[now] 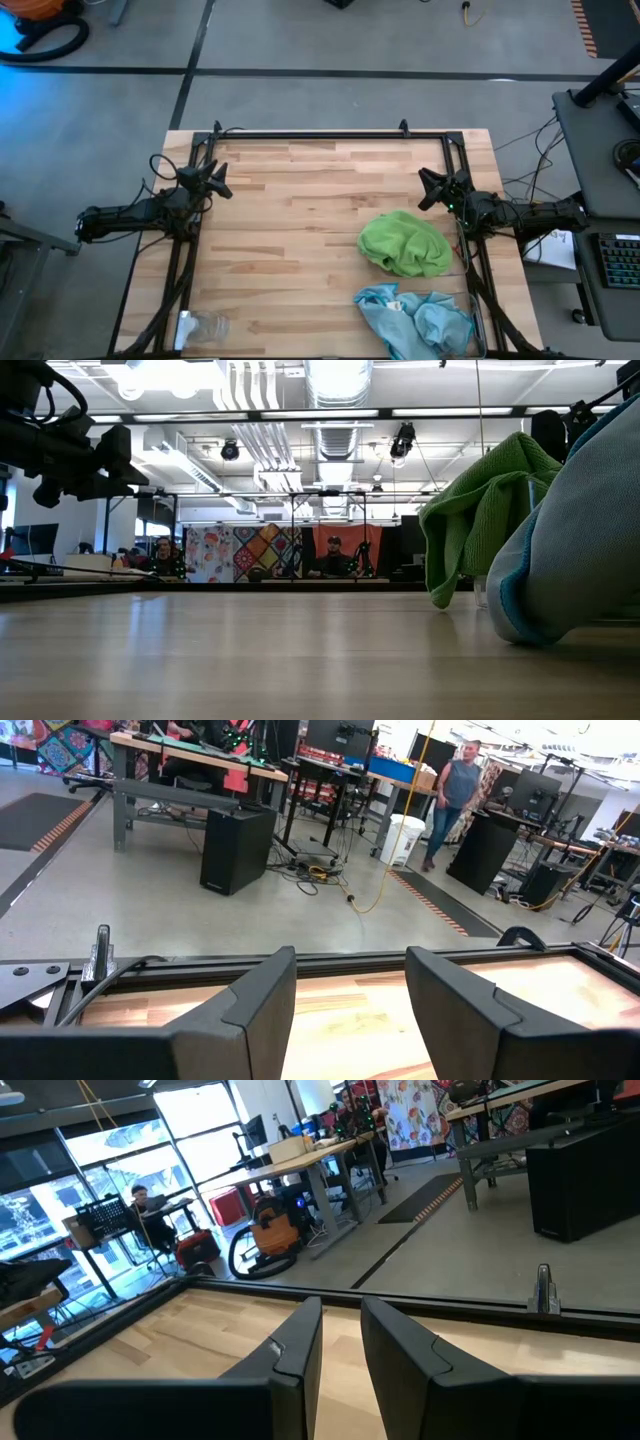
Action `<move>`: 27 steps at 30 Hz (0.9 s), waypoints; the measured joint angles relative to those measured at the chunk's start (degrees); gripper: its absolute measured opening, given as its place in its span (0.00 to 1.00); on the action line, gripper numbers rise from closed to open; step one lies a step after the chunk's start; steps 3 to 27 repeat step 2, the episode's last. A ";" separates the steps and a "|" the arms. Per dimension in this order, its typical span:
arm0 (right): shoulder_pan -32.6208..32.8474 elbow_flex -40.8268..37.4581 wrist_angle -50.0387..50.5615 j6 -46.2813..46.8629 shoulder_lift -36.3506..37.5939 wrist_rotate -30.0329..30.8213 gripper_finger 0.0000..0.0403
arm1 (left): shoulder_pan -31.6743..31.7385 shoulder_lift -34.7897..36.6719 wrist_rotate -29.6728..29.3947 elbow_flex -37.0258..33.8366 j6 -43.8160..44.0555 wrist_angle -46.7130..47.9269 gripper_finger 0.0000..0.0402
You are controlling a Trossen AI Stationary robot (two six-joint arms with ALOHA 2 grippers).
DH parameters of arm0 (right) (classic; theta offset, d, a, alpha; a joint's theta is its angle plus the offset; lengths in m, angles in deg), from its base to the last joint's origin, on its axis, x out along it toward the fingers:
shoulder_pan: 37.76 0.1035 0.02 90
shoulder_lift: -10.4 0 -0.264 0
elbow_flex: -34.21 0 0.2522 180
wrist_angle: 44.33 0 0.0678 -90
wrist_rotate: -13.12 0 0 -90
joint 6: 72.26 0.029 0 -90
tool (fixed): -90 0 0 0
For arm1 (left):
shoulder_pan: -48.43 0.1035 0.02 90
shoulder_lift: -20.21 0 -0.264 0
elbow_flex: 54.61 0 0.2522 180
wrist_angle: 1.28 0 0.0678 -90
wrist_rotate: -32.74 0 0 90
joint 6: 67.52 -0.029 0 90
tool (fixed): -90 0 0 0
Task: Sort microfiber towel by color & place in baskets
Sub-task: Return to Home Position
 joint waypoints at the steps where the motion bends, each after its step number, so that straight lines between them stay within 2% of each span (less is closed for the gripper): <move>1: 0.02 0.00 -0.02 0.00 0.00 -0.01 0.17 | 0.01 -0.01 0.00 0.00 0.00 0.00 0.43; 27: 0.02 0.00 0.00 0.00 0.00 0.00 0.17 | 0.02 0.00 0.00 0.00 -0.02 0.02 0.43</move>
